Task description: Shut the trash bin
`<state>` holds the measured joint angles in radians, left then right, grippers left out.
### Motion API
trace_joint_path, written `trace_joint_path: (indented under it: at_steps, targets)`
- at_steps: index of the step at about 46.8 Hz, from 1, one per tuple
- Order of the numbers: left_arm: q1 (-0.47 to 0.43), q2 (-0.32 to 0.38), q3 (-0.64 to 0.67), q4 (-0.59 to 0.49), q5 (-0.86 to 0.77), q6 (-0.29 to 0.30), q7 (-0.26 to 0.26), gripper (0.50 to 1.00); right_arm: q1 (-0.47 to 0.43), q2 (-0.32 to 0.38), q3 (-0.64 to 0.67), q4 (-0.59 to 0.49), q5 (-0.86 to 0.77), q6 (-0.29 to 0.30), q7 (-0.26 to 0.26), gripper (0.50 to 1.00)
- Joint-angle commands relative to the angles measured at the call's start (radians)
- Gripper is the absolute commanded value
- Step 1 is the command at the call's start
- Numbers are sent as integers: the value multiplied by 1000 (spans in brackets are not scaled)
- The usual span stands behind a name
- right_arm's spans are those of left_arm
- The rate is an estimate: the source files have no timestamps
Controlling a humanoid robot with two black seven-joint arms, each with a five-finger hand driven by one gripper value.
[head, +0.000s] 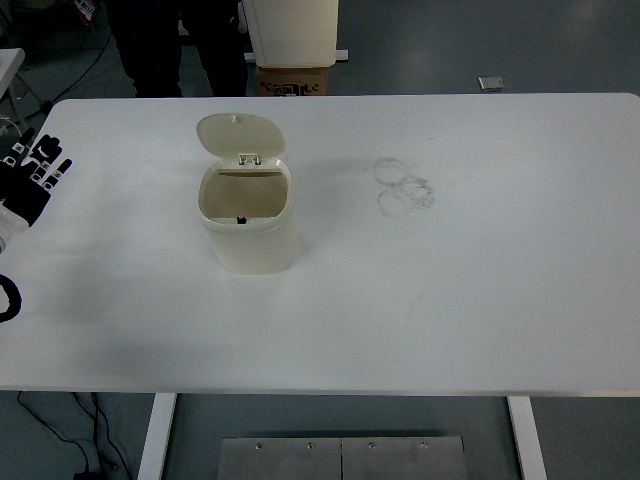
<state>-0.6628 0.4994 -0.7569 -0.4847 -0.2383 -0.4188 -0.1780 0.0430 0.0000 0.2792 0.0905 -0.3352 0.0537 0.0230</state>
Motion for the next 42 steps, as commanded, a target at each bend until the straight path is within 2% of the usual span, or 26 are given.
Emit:
trace_joint_path:
  at_steps: [1,42]
  targets:
    - [3,-1,2,0,2,2,0,1000,0,0,0,0,1,0,0,991]
    - [-28,13,1,2,1,11,0,1000,0,0,0,0,1,0,0,991]
